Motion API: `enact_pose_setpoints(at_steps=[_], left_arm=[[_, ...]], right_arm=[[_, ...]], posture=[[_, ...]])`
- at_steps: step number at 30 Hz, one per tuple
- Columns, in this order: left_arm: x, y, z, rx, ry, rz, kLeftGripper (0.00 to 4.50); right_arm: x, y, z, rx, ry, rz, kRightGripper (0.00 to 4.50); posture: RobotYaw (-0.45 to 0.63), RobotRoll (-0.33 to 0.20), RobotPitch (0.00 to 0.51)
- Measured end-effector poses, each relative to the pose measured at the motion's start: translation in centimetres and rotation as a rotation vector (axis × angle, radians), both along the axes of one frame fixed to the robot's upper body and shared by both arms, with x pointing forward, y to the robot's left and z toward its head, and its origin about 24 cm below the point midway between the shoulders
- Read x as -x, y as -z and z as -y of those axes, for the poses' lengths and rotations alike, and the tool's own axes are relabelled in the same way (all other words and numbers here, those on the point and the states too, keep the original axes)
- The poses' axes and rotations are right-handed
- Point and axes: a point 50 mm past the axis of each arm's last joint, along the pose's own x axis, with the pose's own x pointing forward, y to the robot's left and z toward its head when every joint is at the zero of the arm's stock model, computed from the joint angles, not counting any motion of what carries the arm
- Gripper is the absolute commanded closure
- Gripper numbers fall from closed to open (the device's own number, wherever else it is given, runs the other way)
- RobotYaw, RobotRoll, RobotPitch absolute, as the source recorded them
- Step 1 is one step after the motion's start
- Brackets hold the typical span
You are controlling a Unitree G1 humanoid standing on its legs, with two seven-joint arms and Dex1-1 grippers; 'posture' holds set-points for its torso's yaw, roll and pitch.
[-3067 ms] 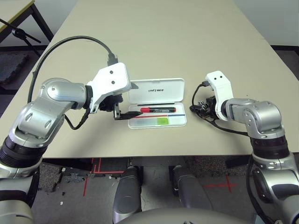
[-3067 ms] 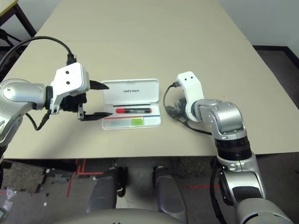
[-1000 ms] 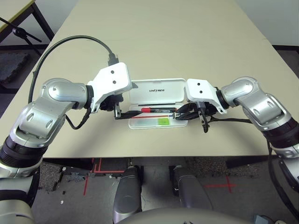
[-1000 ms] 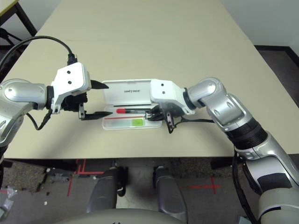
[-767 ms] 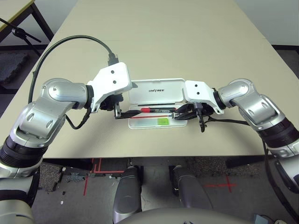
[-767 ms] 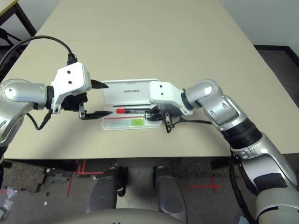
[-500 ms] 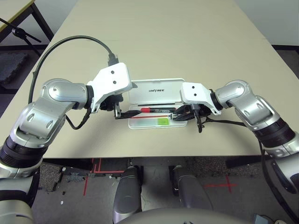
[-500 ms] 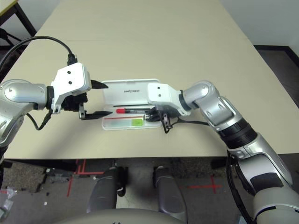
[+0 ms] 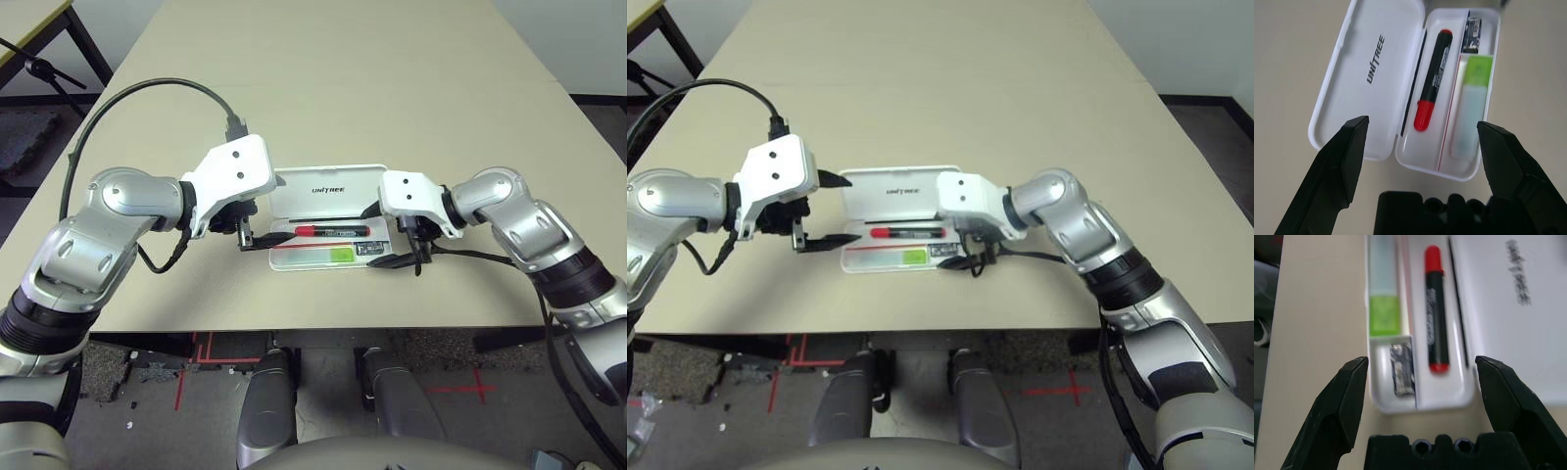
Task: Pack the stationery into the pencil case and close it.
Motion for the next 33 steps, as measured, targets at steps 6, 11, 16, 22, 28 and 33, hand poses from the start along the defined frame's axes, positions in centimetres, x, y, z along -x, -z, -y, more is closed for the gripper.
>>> enact_pose_setpoints(at_steps=[6, 11, 16, 22, 28, 33], left_arm=[[-0.3, 0.4, -0.5, -0.004, -0.02, -0.009, 0.0], [-0.5, 0.7, -1.0, -0.006, -0.032, -0.018, 0.0], [-0.5, 1.0, -1.6, -0.02, -0.049, -0.043, 0.97], [-0.8, 1.2, -2.5, -0.027, -0.083, -0.068, 3.3], [-2.5, 2.8, -4.3, -0.017, -0.198, -0.054, 4.47], [-3.6, 5.0, -5.2, -0.012, -0.277, -0.052, 4.47]], right_arm=[[-0.5, -2.3, 4.5, -0.038, 0.113, -0.057, 0.05], [0.0, -3.2, 7.6, -0.057, 0.188, -0.113, 0.05], [0.1, -3.2, 7.9, -0.073, 0.201, -0.124, 0.0], [-0.1, -2.9, 8.1, -0.087, 0.223, -0.124, 0.0], [-0.2, -2.7, 8.4, -0.092, 0.243, -0.127, 0.0], [-0.4, -2.5, 8.7, -0.095, 0.264, -0.123, 0.0]], posture=[[0.03, 0.0, 0.164], [0.02, 0.0, 0.167], [0.02, 0.0, 0.168], [0.02, 0.0, 0.168], [0.02, 0.0, 0.161], [0.02, 0.0, 0.162]])
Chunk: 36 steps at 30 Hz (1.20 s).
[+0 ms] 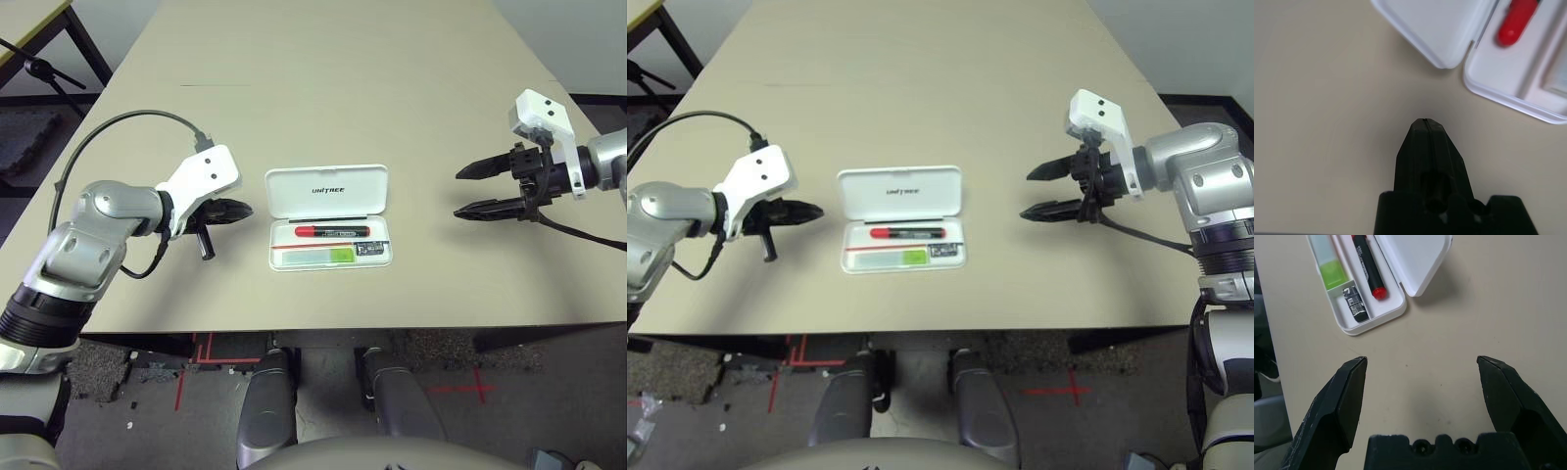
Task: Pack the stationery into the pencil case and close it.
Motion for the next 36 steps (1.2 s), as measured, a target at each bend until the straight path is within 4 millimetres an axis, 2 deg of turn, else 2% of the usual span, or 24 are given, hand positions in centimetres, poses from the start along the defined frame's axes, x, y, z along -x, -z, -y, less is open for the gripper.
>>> enact_pose_setpoints(at_steps=[5, 10, 18, 23, 27, 36], left_arm=[[-1.4, 1.6, 0.0, 0.043, -0.065, 0.046, 4.47], [-2.8, 1.7, 0.8, 0.118, -0.09, 0.108, 4.47], [-3.7, 1.6, 2.0, 0.178, -0.065, 0.131, 4.47], [-3.9, 1.7, 2.3, 0.196, -0.048, 0.12, 4.47], [-4.0, 1.0, 2.9, 0.218, -0.003, 0.123, 4.47], [-2.2, 0.6, 3.7, 0.227, 0.154, 0.1, 4.47]], right_arm=[[0.0, 0.1, 0.0, -0.001, 0.002, 0.002, 0.0], [-0.2, 0.2, 0.2, 0.018, 0.021, 0.009, 0.0], [-0.2, 0.8, -0.1, 0.012, 0.016, -0.002, 0.0], [-0.1, 1.0, -0.2, 0.014, 0.01, -0.006, 0.0], [-0.1, 1.0, -0.2, 0.015, 0.01, -0.005, 0.0], [-0.2, 1.4, -0.5, 0.02, 0.007, -0.007, 0.0]], posture=[[0.01, 0.0, 0.159], [0.01, 0.0, 0.159], [0.0, 0.0, 0.159], [0.0, 0.0, 0.159], [0.0, 0.0, 0.159], [0.0, 0.0, 0.159]])
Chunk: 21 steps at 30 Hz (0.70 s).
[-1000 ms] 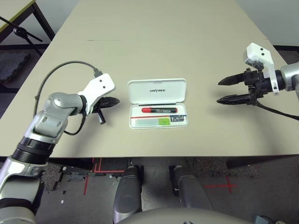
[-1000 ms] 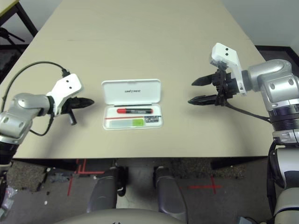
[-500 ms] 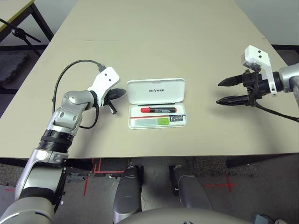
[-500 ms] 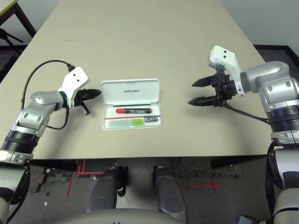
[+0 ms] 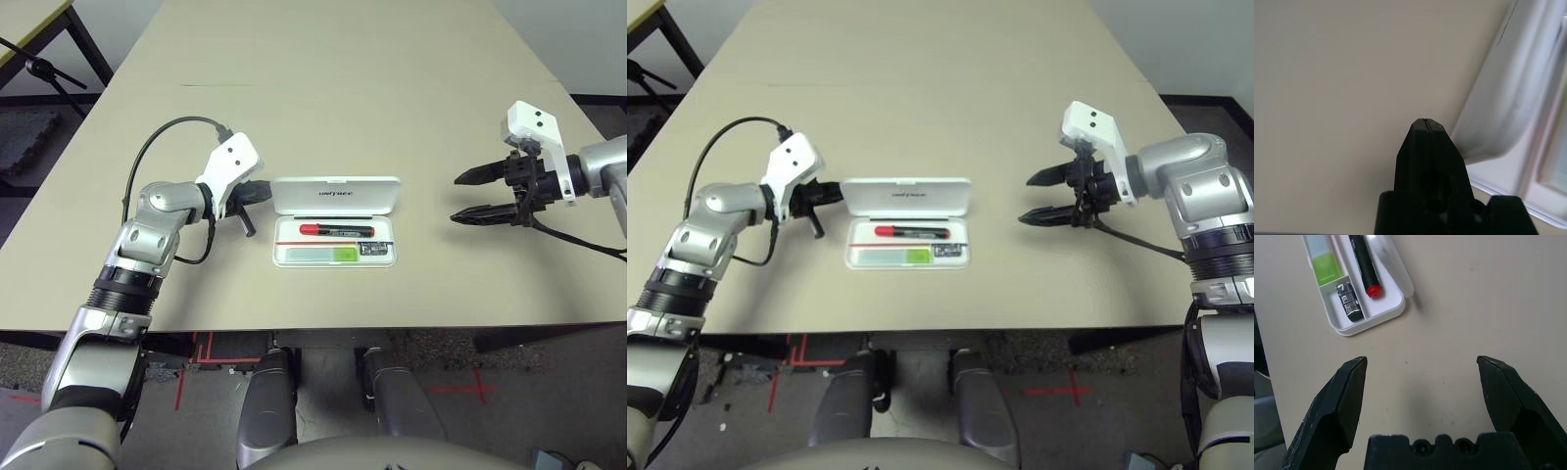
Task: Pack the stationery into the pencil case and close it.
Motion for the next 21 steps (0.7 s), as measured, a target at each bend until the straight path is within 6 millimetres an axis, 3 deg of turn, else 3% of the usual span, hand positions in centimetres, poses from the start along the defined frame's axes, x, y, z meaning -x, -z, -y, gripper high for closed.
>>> enact_pose_setpoints(at_steps=[7, 21], left_arm=[[1.7, -1.1, 1.3, -0.003, 0.137, 0.024, 4.47], [3.0, 0.5, 4.3, -0.04, 0.256, -0.015, 4.47]], right_arm=[[-0.2, 0.5, -0.2, 0.015, -0.009, -0.004, 0.0], [-0.4, 0.9, -0.7, 0.017, -0.02, -0.003, 0.0]], posture=[[0.02, 0.0, 0.161], [0.0, 0.0, 0.157]])
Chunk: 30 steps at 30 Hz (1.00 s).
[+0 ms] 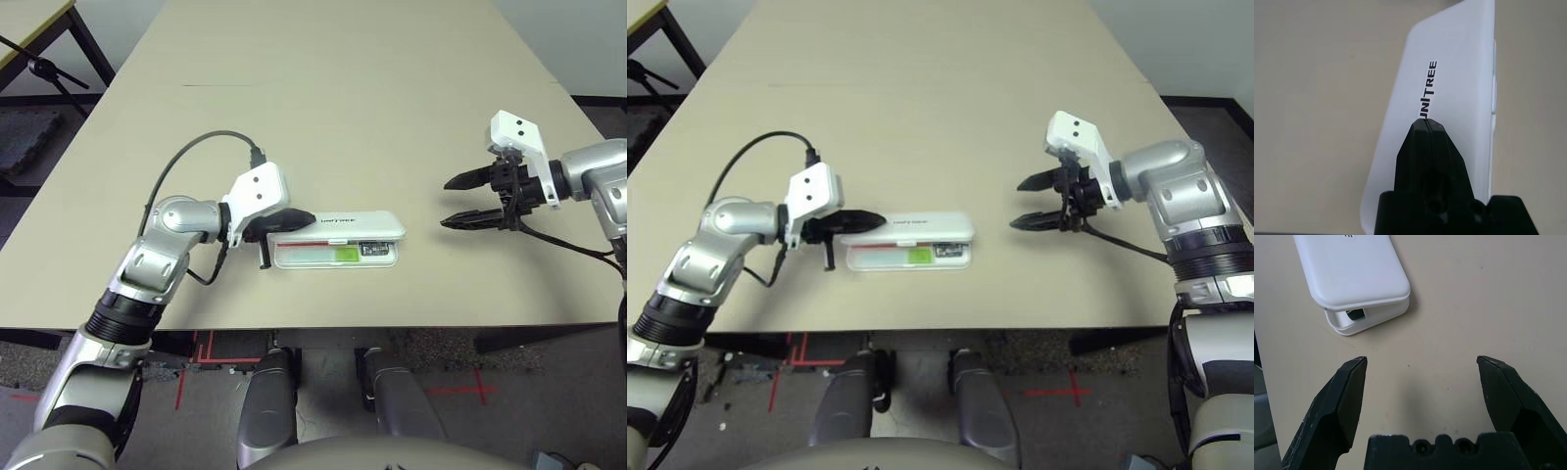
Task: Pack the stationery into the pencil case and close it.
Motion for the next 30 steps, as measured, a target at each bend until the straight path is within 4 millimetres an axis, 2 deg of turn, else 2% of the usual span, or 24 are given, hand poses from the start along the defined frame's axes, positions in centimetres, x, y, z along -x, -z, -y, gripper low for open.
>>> enact_pose_setpoints(at_steps=[5, 14, 19, 21, 24, 30], left_arm=[[-0.1, 1.3, 0.0, -0.057, -0.004, -0.026, 4.47], [-0.1, 1.6, -0.1, -0.147, 0.008, 0.035, 4.47], [-0.1, 1.6, -0.2, -0.104, -0.015, 0.033, 4.47], [-0.7, 1.9, -0.1, -0.013, -0.076, 0.02, 3.9], [-1.9, 1.0, -0.9, 0.146, -0.21, 0.046, 2.77], [-4.1, -1.6, -6.2, 0.351, -0.537, 0.176, 0.38]], right_arm=[[0.0, 0.1, 0.0, 0.001, 0.0, -0.001, 0.0], [0.0, 0.3, -0.2, -0.001, -0.001, -0.002, 0.0], [-0.1, 0.5, -0.2, 0.005, 0.009, 0.016, 0.0], [-0.5, 0.7, -0.6, -0.009, 0.02, 0.049, 0.0], [-1.4, 0.9, -0.8, -0.069, 0.094, 0.135, 0.0], [-2.9, 0.3, 0.8, -0.257, 0.362, 0.327, 0.0]], posture=[[0.0, 0.0, 0.155], [0.01, 0.0, 0.156], [0.01, 0.0, 0.156], [0.01, 0.0, 0.159], [0.01, 0.0, 0.159], [0.02, 0.0, 0.16]])
